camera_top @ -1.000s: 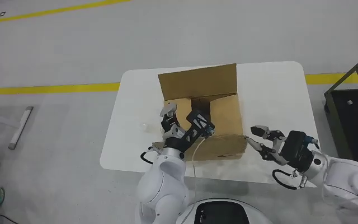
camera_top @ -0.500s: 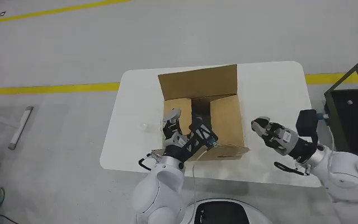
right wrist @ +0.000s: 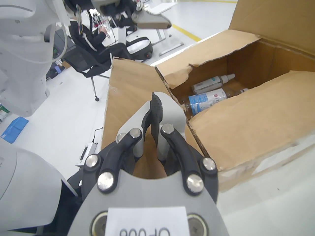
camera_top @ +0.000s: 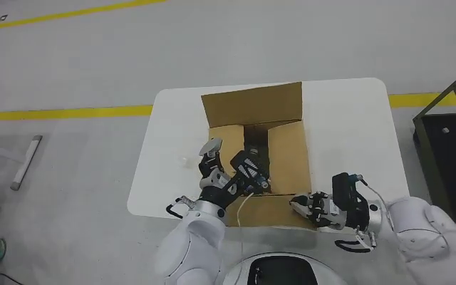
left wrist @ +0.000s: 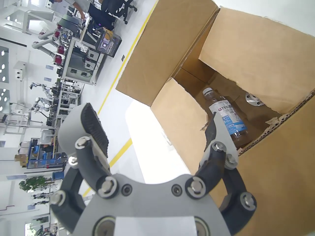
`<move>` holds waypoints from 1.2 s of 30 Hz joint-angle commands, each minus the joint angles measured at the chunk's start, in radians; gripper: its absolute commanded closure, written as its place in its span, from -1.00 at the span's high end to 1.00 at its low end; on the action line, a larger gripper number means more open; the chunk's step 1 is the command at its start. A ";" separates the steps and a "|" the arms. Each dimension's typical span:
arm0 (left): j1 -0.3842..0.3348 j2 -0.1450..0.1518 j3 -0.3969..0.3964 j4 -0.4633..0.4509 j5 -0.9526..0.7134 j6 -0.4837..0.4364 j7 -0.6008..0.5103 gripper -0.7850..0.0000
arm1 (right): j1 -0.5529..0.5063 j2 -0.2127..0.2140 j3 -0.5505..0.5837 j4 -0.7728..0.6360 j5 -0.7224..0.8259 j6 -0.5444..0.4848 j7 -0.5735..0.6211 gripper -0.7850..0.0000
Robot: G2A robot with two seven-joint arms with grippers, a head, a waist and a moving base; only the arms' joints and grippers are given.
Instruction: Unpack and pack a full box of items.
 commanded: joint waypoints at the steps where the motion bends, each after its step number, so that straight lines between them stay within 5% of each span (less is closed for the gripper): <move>1: -0.011 0.000 0.002 0.021 0.004 0.013 0.008 1.00 | -0.001 0.002 -0.006 0.000 -0.032 0.013 0.011 -1.00; 12: -0.046 -0.009 0.074 0.217 0.055 0.161 0.018 1.00 | -0.036 0.005 0.070 0.003 -0.118 0.170 -0.135 -1.00; 28: -0.077 -0.008 0.106 0.407 0.233 0.192 -0.004 1.00 | -0.120 0.003 0.154 -0.040 -0.150 0.313 -0.282 -1.00; 29: -0.075 -0.008 0.105 0.410 0.237 0.197 -0.001 0.88 | -0.119 0.002 0.152 -0.040 -0.152 0.316 -0.284 -1.00; 30: -0.071 -0.008 0.103 0.409 0.236 0.205 0.000 0.00 | -0.118 0.002 0.150 -0.040 -0.152 0.317 -0.285 -1.00; 31: -0.068 -0.008 0.102 0.406 0.236 0.209 0.000 -0.40 | -0.117 0.002 0.148 -0.040 -0.153 0.319 -0.286 -1.00; 32: -0.064 -0.008 0.100 0.402 0.238 0.215 0.000 -1.00 | -0.115 0.002 0.146 -0.041 -0.155 0.319 -0.286 -1.00; 36: -0.051 -0.007 0.089 0.386 0.243 0.224 0.005 -1.00 | -0.108 0.002 0.139 -0.040 -0.157 0.322 -0.289 -1.00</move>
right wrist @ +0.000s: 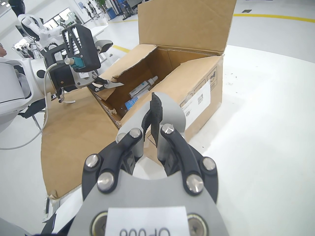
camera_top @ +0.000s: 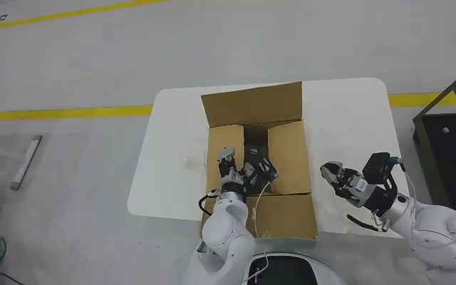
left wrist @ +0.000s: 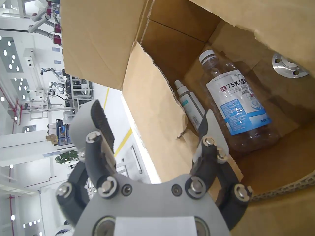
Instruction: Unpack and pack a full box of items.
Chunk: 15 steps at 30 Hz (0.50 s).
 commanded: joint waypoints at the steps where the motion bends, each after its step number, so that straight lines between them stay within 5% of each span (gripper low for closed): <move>1: 0.008 0.001 -0.006 -0.005 0.006 0.002 0.005 -1.00 | 0.004 0.000 -0.004 0.001 -0.003 0.002 -0.001 -1.00; 15: 0.062 -0.001 -0.027 -0.085 -0.089 0.006 0.044 -1.00 | 0.021 0.000 -0.023 -0.005 -0.008 0.014 -0.005 -1.00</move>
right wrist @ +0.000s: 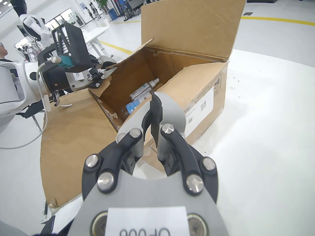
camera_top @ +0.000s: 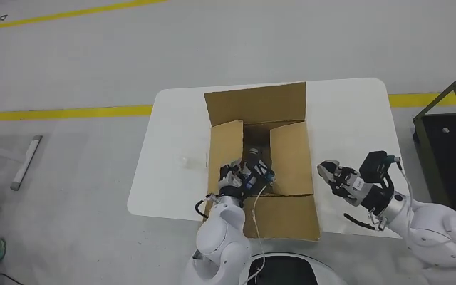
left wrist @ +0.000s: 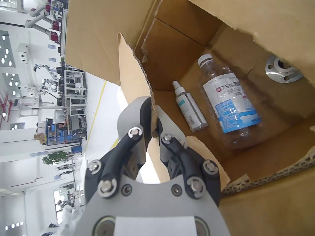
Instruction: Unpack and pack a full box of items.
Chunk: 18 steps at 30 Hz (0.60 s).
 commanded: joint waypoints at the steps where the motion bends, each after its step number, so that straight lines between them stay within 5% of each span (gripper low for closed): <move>1: 0.010 -0.002 -0.003 -0.026 -0.036 -0.002 -0.008 -1.00 | 0.002 0.000 -0.004 -0.002 0.000 0.002 -0.002 -1.00; 6: 0.024 -0.009 -0.011 -0.088 -0.132 0.000 -0.051 -1.00 | 0.016 0.000 -0.008 -0.004 0.005 0.008 0.001 -1.00; 7: 0.021 -0.009 -0.014 -0.093 -0.140 0.002 -0.057 -0.84 | 0.022 0.000 -0.011 -0.002 0.008 0.009 0.003 -1.00; 9: 0.014 -0.011 -0.020 -0.096 -0.154 0.005 -0.066 0.76 | 0.036 -0.001 -0.022 0.009 0.009 0.011 0.009 -1.00; 10: 0.006 -0.011 -0.021 -0.099 -0.151 0.001 -0.065 1.00 | 0.045 -0.001 -0.029 0.016 0.004 0.011 0.016 -1.00; 18: -0.045 -0.003 -0.061 -0.125 -0.078 -0.050 -0.038 1.00 | 0.094 -0.004 -0.083 0.070 -0.029 0.041 0.033 -1.00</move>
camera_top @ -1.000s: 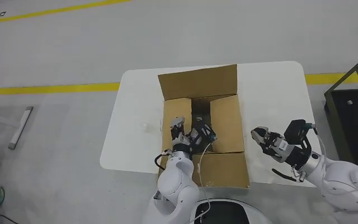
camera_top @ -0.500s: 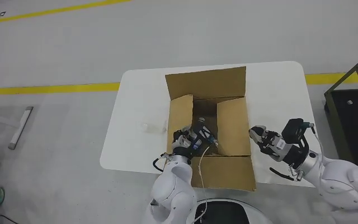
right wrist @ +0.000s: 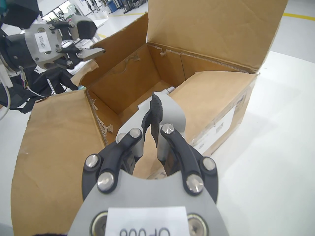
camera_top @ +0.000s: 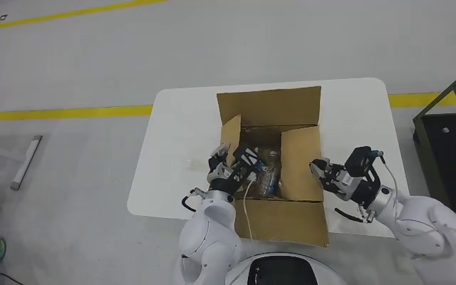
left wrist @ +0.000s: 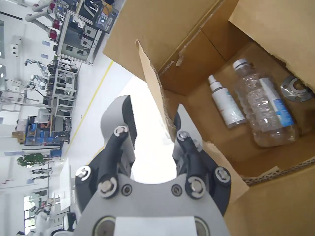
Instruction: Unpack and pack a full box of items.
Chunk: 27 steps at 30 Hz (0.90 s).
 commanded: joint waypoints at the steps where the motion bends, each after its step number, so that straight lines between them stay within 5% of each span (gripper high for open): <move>1: -0.009 0.002 -0.018 -0.007 0.024 -0.004 0.005 1.00 | 0.007 -0.001 -0.006 0.007 -0.005 0.010 -0.002 -1.00; 8: -0.054 0.022 -0.105 0.002 0.191 -0.075 0.044 1.00 | 0.014 -0.001 -0.007 0.017 -0.006 0.025 -0.002 -1.00; 17: -0.071 0.034 -0.251 0.077 0.207 -0.066 0.076 1.00 | 0.001 -0.001 -0.006 0.022 -0.001 0.049 -0.009 -1.00; 27: -0.038 0.041 -0.289 0.149 0.221 -0.023 0.101 1.00 | -0.026 -0.001 0.011 0.009 0.001 0.065 -0.032 -1.00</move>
